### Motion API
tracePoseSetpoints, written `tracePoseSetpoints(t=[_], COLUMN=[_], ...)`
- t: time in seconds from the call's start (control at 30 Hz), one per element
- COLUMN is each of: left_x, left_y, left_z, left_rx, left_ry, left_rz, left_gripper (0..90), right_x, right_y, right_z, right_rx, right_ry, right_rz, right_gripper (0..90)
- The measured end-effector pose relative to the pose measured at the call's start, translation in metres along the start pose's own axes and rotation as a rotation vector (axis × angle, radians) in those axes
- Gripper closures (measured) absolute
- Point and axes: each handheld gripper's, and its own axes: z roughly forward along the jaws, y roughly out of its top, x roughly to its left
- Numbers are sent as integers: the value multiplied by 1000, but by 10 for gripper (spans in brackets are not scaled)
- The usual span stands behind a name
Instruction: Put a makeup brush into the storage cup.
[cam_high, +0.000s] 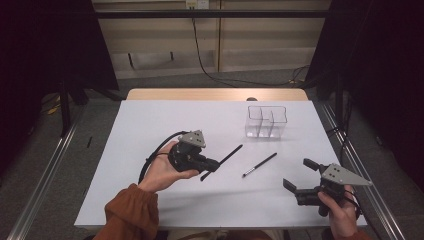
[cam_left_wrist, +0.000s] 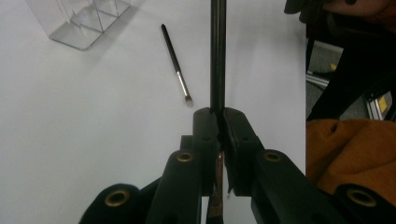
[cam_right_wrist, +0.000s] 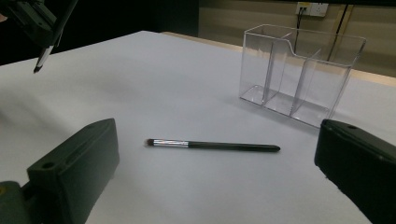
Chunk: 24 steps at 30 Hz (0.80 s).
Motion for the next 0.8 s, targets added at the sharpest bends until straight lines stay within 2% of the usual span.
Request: tracePoseSetpoints(t=[0.37,0.5,0.57,0.8], left_x=[-2,-4,-5,-5], left_y=[12,15,16,19], left_z=[1,3,4,8], left_rx=[158,205,210,290], left_ry=[-13,-10,-11,0], left_rz=[33,51,42,71], left_gripper=[841,841,841,841], right_x=[0,0,0,1], right_y=[0,0,0,0], right_z=[0,0,0,0], right_rx=[3,3,5,5], right_ry=[2,3,5,7], right_rz=[-2,-3,-4,-6], right_gripper=[0,0,0,0])
